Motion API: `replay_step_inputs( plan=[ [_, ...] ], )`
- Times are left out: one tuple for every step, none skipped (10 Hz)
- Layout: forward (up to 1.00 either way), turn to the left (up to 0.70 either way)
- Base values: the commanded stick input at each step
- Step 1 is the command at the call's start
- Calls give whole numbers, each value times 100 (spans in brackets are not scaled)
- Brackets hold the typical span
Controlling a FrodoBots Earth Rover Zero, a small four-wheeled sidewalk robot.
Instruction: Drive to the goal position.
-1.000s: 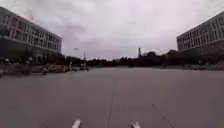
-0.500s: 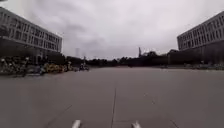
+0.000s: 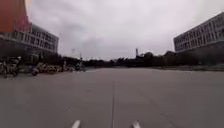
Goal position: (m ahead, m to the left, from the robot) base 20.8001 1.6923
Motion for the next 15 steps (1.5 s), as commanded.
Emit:
replay_step_inputs(
  plan=[
    [70, 0],
    [70, 0],
    [70, 0],
    [70, 0],
    [70, 0],
    [70, 0],
    [70, 0],
    [70, 0],
    [70, -4],
    [70, -17],
    [70, -24],
    [70, -9],
    [70, 0],
    [70, 0],
    [70, 0]
  ],
)
